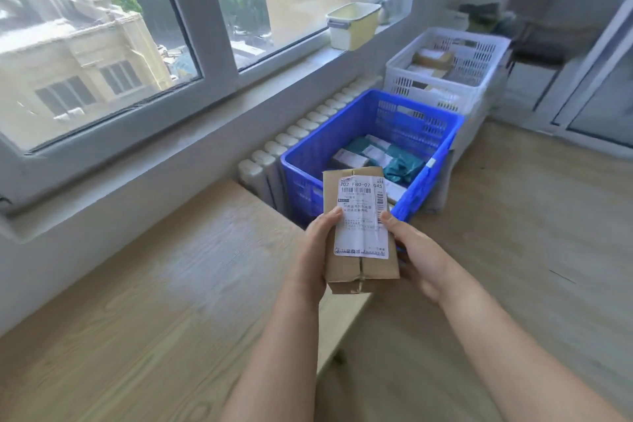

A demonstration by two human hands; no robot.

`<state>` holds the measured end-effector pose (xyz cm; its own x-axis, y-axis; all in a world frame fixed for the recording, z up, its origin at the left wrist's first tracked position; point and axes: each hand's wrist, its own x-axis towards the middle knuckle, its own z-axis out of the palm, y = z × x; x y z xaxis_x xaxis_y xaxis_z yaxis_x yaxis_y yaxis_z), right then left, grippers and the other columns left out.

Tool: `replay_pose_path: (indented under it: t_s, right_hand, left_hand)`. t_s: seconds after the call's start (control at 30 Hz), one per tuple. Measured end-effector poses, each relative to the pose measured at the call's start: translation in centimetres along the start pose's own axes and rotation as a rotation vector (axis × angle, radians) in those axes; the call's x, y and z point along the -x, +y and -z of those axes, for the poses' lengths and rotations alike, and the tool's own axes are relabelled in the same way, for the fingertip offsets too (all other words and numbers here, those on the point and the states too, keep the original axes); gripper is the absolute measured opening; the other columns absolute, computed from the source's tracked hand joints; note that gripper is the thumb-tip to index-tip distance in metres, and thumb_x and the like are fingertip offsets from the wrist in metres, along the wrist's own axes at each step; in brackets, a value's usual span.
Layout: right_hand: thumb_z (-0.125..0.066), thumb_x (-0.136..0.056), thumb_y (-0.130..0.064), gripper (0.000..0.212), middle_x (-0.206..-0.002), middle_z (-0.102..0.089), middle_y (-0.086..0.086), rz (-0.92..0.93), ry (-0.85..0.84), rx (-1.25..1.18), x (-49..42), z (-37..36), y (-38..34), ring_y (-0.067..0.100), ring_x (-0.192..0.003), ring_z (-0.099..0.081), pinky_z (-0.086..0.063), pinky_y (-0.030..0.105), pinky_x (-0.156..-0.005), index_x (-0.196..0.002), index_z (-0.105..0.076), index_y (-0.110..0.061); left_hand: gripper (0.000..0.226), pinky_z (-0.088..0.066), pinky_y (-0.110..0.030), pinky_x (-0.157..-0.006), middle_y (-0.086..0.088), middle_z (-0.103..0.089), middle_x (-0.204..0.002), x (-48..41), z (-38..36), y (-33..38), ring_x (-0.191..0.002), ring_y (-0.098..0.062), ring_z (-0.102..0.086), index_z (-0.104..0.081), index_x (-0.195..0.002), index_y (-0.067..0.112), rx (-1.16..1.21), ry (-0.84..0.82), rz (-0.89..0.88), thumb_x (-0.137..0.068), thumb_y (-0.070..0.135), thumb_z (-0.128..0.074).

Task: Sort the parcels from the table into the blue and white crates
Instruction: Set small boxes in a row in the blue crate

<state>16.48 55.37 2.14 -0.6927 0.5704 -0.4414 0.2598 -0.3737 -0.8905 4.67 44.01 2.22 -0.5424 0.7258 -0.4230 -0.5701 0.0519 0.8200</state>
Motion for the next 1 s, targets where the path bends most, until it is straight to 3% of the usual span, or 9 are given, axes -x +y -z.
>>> replay_pose_path:
  t_s: [0.1,0.27,0.43,0.6,0.77,0.83,0.9,1.0]
  right_hand:
    - [-0.056,-0.092,-0.055,0.042,-0.111,-0.075,-0.001,-0.017,0.050,-0.004,-2.5,3.3,-1.1,0.019,-0.098,-0.069,-0.051,0.034,-0.080,-0.121,-0.067,-0.026]
    - [-0.054,-0.093,-0.056,0.041,-0.107,-0.076,-0.007,-0.022,0.111,-0.005,-8.1,7.0,-3.8,0.016,-0.103,-0.070,-0.052,0.033,-0.086,-0.120,-0.068,-0.028]
    - [-0.051,-0.096,-0.054,0.038,-0.106,-0.076,-0.007,-0.044,0.124,-0.011,-13.0,9.7,-6.5,0.012,-0.098,-0.071,-0.053,0.030,-0.081,-0.113,-0.071,-0.027]
    - [-0.054,-0.098,-0.045,0.036,-0.105,-0.077,-0.003,-0.041,0.129,0.002,-18.0,13.8,-9.5,0.010,-0.089,-0.072,-0.052,0.027,-0.075,-0.113,-0.071,-0.018]
    - [-0.057,-0.096,-0.047,0.036,-0.108,-0.075,-0.005,-0.039,0.064,0.046,-24.4,17.4,-12.1,0.011,-0.100,-0.069,-0.053,0.033,-0.093,-0.113,-0.072,-0.018]
    - [-0.057,-0.096,-0.047,0.037,-0.108,-0.075,-0.004,-0.046,-0.003,0.092,-27.9,19.0,-13.5,0.008,-0.092,-0.069,-0.053,0.027,-0.082,-0.113,-0.071,-0.018]
    - [-0.055,-0.097,-0.045,0.035,-0.104,-0.076,-0.005,-0.044,-0.073,0.127,-30.8,19.6,-14.8,0.006,-0.082,-0.069,-0.050,0.021,-0.071,-0.113,-0.070,-0.018]
    - [-0.054,-0.098,-0.043,0.034,-0.103,-0.075,-0.004,-0.052,-0.164,0.178,-35.1,20.2,-15.8,0.008,-0.084,-0.069,-0.049,0.022,-0.071,-0.118,-0.067,-0.019]
  left_hand:
    - [0.025,-0.052,-0.048,-0.100,-0.014,-0.074,-0.109,-3.8,-3.0,-0.3,-0.100,-0.029,-0.072,-0.074,-0.104,0.015,0.014,-0.020,0.033,-0.099,0.030,-0.055]
    - [0.024,-0.060,-0.037,-0.080,-0.012,-0.076,-0.104,-11.7,-6.3,0.2,-0.088,-0.025,-0.075,-0.071,-0.107,0.016,0.026,-0.048,0.086,-0.098,0.032,-0.056]
    - [0.051,-0.050,-0.054,-0.101,-0.014,-0.073,-0.115,-18.9,-8.6,1.2,-0.108,-0.034,-0.069,-0.066,-0.122,0.012,0.018,-0.003,0.120,-0.083,0.043,-0.071]
    - [0.039,-0.054,-0.048,-0.097,-0.011,-0.074,-0.112,-24.8,-12.1,2.1,-0.104,-0.030,-0.071,-0.068,-0.121,0.013,0.029,0.035,0.111,-0.092,0.040,-0.064]
    - [0.035,-0.050,-0.048,-0.104,-0.008,-0.075,-0.111,-29.9,-14.8,3.3,-0.106,-0.028,-0.071,-0.070,-0.117,0.018,0.033,0.098,0.105,-0.094,0.043,-0.061]
    - [0.032,-0.049,-0.049,-0.105,-0.007,-0.076,-0.110,-32.5,-16.1,3.8,-0.106,-0.026,-0.071,-0.072,-0.112,0.020,0.032,0.164,0.069,-0.095,0.043,-0.059]
    - [0.028,-0.053,-0.046,-0.099,-0.005,-0.077,-0.105,-34.0,-16.9,4.8,-0.100,-0.024,-0.073,-0.073,-0.105,0.021,0.028,0.217,0.043,-0.097,0.043,-0.057]
    - [0.024,-0.061,-0.029,-0.071,0.000,-0.078,-0.089,-36.3,-17.6,5.8,-0.078,-0.014,-0.075,-0.071,-0.098,0.021,0.040,0.286,0.024,-0.100,0.038,-0.053]
